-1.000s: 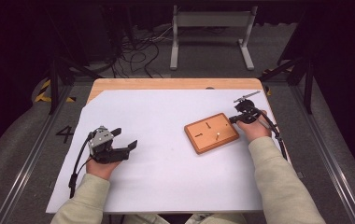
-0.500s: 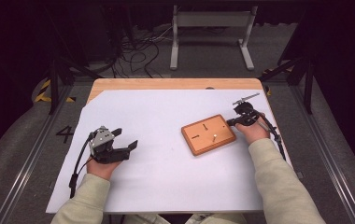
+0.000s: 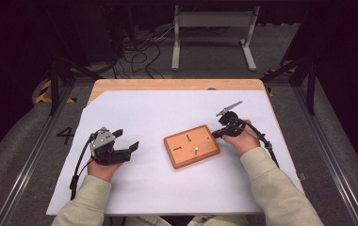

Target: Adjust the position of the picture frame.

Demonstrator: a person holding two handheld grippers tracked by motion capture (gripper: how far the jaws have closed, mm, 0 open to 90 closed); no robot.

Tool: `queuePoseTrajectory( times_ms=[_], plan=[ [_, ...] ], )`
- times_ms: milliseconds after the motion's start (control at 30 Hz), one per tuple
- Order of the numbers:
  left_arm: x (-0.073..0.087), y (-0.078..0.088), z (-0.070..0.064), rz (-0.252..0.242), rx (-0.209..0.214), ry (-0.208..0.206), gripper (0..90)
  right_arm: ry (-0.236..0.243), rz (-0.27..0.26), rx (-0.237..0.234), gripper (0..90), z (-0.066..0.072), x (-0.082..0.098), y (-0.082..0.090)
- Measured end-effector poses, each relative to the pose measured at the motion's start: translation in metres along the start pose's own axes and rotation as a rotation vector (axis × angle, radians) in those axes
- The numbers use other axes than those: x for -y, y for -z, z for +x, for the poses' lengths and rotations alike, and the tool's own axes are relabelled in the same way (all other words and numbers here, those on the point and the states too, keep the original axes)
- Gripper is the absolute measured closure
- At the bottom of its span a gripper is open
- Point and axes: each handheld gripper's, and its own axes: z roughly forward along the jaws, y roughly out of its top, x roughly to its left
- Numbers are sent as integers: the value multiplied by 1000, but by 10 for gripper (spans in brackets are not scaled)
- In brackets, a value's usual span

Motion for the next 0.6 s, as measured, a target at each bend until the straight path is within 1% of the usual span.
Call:
queuePoseTrajectory(
  times_ms=[100,200,233,300,367,400,467,500,567,600],
  plan=[
    [0,0,0,4,2,-1,201,32,-36,25,900,7,-15,1],
    [0,0,0,4,3,-2,201,68,-62,41,900,14,-35,-6],
    [0,0,0,3,3,-2,200,66,-71,45,900,15,-43,-10],
    [0,0,1,1,3,2,200,61,-71,63,900,14,-51,-17],
    [1,1,1,-1,3,7,200,45,-70,70,900,10,-59,-25],
    [1,1,1,-1,3,7,200,35,-64,81,900,6,-61,-29],
    [1,0,1,1,5,2,200,29,-60,87,900,4,-61,-31],
    [2,0,0,7,8,5,200,16,-49,86,900,0,-61,-34],
    [2,-1,1,7,10,1,200,-7,-6,79,900,-6,-59,-41],
    [2,-1,1,7,11,4,200,-8,5,77,900,-8,-57,-44]
  ],
)
